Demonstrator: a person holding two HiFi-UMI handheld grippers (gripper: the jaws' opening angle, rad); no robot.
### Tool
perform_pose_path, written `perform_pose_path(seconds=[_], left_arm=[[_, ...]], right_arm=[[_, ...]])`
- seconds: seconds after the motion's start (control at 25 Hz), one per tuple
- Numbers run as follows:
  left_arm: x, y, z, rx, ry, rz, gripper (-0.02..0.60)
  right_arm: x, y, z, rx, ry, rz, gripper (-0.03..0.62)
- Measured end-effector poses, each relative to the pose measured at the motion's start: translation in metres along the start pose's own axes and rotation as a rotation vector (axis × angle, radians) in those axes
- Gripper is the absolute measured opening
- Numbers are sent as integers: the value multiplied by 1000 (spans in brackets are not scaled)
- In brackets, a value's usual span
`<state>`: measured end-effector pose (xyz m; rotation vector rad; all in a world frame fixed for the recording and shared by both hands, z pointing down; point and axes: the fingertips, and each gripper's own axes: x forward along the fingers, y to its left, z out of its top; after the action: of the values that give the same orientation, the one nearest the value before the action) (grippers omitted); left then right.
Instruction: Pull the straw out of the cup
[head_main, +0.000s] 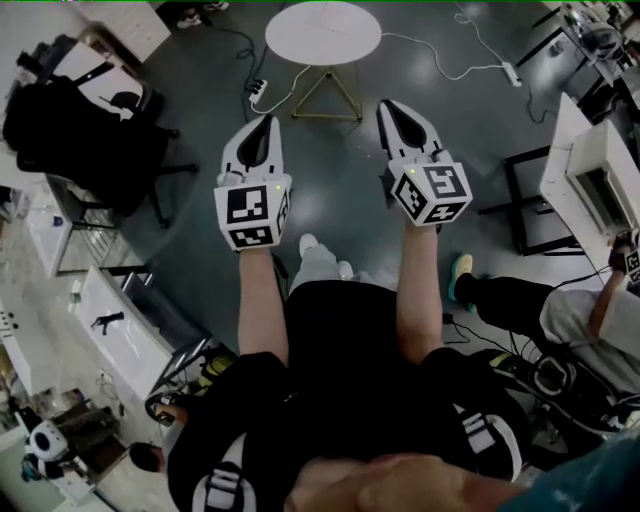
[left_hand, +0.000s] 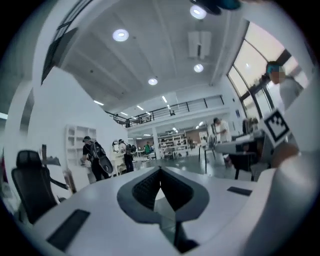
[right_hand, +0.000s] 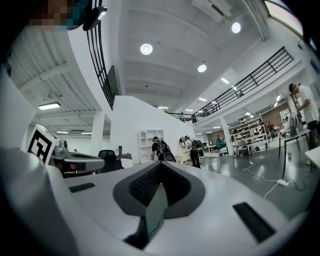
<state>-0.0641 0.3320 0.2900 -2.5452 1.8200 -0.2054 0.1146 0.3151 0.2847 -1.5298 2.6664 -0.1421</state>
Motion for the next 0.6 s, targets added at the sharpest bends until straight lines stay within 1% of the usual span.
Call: perform_pose_path(seconds=[0.04,0.08,0.2,0.24,0.32,0.44,0.6], left_arm=[[2,3,0,50,17,13,9],[4,7,1,54,16,17,9],[14,33,-5,-64,-21,29,9],[18,43,-10,-84,-18,43,9],[26,59,-18,-97,-3,63,9],[43,77,-22,-126,0,57,9],[68,120,-24,-171,2,86,9]], right_arm=[[0,-4,0,11,-1,-6,17],[0,-9,-2,18,2,-16,17],[9,-17,-18,12,37,-50,17],[15,-19,-22,9,46,-58,17],[28,-21,-22,12,47,-63,17],[51,-22,-22,10,54,-61,17],[102,-11,-28,-20,88,-31,17]])
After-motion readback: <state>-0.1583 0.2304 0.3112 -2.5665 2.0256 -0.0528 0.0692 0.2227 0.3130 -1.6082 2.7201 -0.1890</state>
